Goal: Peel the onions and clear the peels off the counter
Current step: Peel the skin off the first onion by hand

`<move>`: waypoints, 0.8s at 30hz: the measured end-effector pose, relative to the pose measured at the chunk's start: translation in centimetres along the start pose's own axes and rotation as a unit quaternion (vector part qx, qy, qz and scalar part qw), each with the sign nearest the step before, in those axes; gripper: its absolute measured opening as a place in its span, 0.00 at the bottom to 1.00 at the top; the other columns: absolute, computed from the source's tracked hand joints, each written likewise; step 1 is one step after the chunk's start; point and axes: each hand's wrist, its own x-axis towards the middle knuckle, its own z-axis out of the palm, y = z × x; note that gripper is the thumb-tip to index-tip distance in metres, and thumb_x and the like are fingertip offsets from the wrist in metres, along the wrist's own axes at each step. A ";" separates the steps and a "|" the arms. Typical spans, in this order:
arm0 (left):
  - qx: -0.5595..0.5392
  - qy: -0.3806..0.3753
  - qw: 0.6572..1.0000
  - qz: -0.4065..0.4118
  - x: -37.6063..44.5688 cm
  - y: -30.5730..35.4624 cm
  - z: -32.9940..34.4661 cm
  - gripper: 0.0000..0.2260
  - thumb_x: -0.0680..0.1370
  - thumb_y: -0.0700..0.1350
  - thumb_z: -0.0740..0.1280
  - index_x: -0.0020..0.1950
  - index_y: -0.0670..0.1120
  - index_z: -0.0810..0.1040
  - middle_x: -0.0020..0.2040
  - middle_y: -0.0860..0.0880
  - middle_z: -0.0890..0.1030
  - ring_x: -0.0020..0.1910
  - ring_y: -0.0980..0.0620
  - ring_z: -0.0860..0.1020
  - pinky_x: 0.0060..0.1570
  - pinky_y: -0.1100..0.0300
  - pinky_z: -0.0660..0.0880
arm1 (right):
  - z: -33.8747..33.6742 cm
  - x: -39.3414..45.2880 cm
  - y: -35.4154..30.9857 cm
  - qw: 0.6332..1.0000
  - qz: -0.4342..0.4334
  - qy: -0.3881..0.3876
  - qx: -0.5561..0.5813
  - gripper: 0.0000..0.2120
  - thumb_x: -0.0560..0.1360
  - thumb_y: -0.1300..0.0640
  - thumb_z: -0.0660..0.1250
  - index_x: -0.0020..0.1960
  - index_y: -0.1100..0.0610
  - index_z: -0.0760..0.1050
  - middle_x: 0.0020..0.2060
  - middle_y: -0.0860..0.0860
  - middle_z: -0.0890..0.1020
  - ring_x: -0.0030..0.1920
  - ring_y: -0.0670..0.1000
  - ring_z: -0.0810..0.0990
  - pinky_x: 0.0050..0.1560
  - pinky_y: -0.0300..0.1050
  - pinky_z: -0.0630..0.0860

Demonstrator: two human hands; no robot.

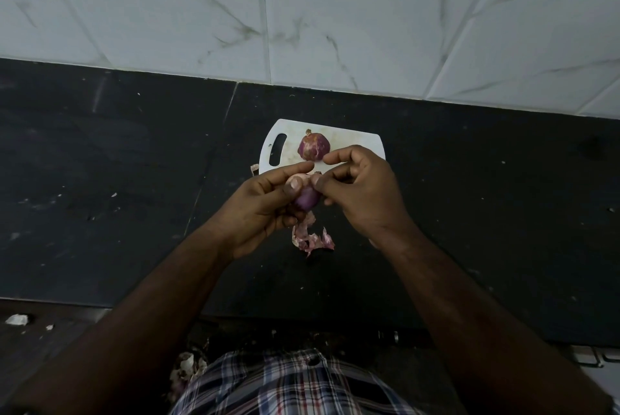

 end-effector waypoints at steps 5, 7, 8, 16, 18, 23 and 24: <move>-0.025 0.013 1.000 -0.014 0.0 -0.4 -0.2 0.16 0.77 0.46 0.66 0.65 0.48 0.81 0.53 0.43 0.84 0.40 0.52 0.78 0.40 0.62 0.77 | 0.1 -0.2 0.1 1.000 0.003 0.003 0.019 0.12 0.71 0.63 0.72 0.53 0.53 0.77 0.37 0.51 0.86 0.36 0.51 0.85 0.45 0.60 0.83; -0.041 0.005 0.999 -0.022 0.0 -0.6 -0.2 0.16 0.79 0.46 0.65 0.65 0.47 0.82 0.52 0.41 0.84 0.39 0.51 0.78 0.38 0.62 0.77 | 0.0 -0.2 0.0 1.000 -0.002 -0.001 0.023 0.13 0.72 0.65 0.73 0.54 0.54 0.77 0.37 0.51 0.85 0.37 0.50 0.85 0.46 0.59 0.83; -0.050 0.002 0.998 -0.027 0.0 -0.6 -0.1 0.15 0.79 0.46 0.65 0.64 0.45 0.82 0.51 0.40 0.84 0.37 0.52 0.78 0.36 0.63 0.77 | -0.1 -0.2 0.0 1.000 -0.007 -0.001 0.021 0.14 0.72 0.65 0.73 0.54 0.54 0.76 0.37 0.51 0.85 0.37 0.50 0.85 0.47 0.58 0.83; -0.111 -0.040 0.990 -0.082 0.0 -0.8 0.1 0.16 0.74 0.50 0.69 0.56 0.43 0.83 0.45 0.38 0.83 0.29 0.53 0.77 0.28 0.64 0.77 | -0.1 -0.2 0.3 0.992 -0.089 0.040 -0.081 0.12 0.74 0.63 0.71 0.54 0.51 0.75 0.39 0.45 0.83 0.42 0.41 0.82 0.44 0.34 0.77; -0.130 -0.041 0.985 -0.103 0.0 -1.0 0.2 0.17 0.74 0.52 0.70 0.57 0.42 0.80 0.46 0.38 0.83 0.29 0.53 0.77 0.29 0.64 0.77 | -0.1 -0.1 0.3 0.989 -0.101 0.045 -0.097 0.12 0.74 0.62 0.71 0.54 0.52 0.76 0.39 0.45 0.82 0.42 0.42 0.82 0.45 0.37 0.79; -0.148 -0.048 0.979 -0.130 0.4 -1.3 0.0 0.23 0.75 0.53 0.69 0.63 0.40 0.73 0.47 0.38 0.83 0.34 0.51 0.79 0.33 0.63 0.79 | -0.2 -0.3 0.2 0.983 -0.128 0.049 -0.123 0.10 0.74 0.62 0.71 0.54 0.55 0.77 0.40 0.46 0.82 0.42 0.44 0.81 0.47 0.43 0.80; -0.152 -0.048 0.978 -0.132 0.5 -1.3 -0.1 0.23 0.75 0.53 0.69 0.64 0.40 0.74 0.48 0.38 0.83 0.34 0.50 0.80 0.33 0.63 0.80 | -0.1 -0.3 0.2 0.983 -0.126 0.047 -0.122 0.10 0.74 0.62 0.71 0.54 0.54 0.77 0.40 0.46 0.81 0.42 0.44 0.81 0.47 0.43 0.80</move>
